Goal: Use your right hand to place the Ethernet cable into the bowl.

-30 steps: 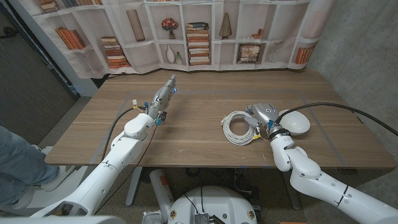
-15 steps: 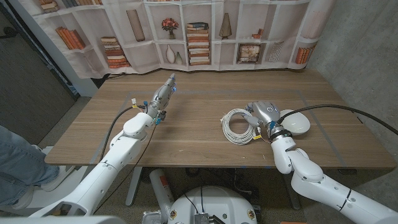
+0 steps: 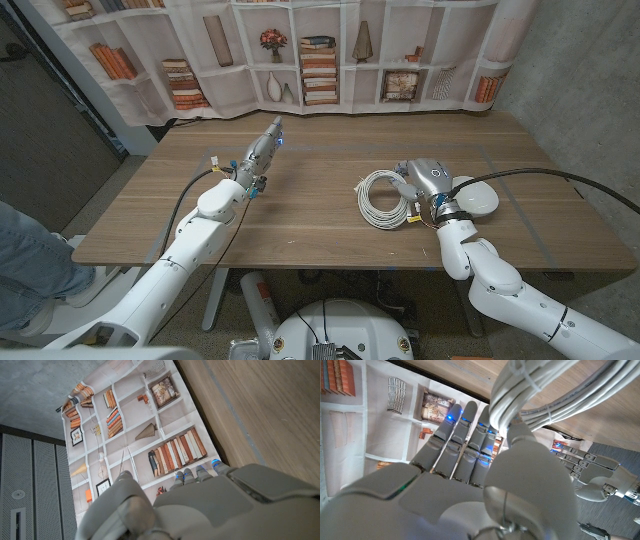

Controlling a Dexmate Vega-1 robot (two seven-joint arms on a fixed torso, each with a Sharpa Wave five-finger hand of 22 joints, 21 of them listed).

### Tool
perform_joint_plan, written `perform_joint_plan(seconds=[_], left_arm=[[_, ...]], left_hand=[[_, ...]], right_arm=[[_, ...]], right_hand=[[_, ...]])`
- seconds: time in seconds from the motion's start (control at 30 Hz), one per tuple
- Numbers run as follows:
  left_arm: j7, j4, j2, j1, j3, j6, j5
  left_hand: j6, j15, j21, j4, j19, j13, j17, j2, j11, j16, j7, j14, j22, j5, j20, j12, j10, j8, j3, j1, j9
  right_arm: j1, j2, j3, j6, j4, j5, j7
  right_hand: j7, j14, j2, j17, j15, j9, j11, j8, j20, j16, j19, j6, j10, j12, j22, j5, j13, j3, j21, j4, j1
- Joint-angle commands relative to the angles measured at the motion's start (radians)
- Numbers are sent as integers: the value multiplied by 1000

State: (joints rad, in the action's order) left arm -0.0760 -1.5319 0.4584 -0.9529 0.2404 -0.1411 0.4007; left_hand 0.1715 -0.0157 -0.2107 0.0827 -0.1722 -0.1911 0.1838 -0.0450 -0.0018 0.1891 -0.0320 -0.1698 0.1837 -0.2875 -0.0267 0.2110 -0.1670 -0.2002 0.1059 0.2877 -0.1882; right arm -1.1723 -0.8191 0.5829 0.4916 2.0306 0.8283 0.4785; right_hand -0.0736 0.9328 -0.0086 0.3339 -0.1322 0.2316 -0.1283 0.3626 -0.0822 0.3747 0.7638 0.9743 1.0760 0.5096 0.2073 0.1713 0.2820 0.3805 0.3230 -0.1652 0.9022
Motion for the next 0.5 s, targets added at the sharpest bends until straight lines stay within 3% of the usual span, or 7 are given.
perform_joint_plan(seconds=[0.03, 0.5], left_arm=[[-7, 12, 0, 10, 1, -2, 1], [-11, 26, -5, 28, 5, 7, -2]], left_hand=[[32, 1, 0, 2, -262, 0, 1, -2, -1, -2, -4, -167, 6, 0, -1, -3, -72, 1, -3, 7, -3], [32, 0, 0, 2, -263, 0, 1, -3, -1, -2, -4, -168, 6, 0, -1, -2, -73, 0, -5, 8, -3]], right_arm=[[-7, 12, -16, 3, 10, 13, 23], [0, 15, -38, 19, 19, 10, 12]], right_hand=[[-62, 7, 118, 1, -95, 6, -8, 5, -81, -5, 16, 74, 17, 9, 2, 5, 5, 3, 6, 12, 106], [-61, 11, 118, 0, -95, 11, -10, 8, -81, -10, 16, 73, 16, 9, 2, 5, 9, 0, 8, 16, 105]])
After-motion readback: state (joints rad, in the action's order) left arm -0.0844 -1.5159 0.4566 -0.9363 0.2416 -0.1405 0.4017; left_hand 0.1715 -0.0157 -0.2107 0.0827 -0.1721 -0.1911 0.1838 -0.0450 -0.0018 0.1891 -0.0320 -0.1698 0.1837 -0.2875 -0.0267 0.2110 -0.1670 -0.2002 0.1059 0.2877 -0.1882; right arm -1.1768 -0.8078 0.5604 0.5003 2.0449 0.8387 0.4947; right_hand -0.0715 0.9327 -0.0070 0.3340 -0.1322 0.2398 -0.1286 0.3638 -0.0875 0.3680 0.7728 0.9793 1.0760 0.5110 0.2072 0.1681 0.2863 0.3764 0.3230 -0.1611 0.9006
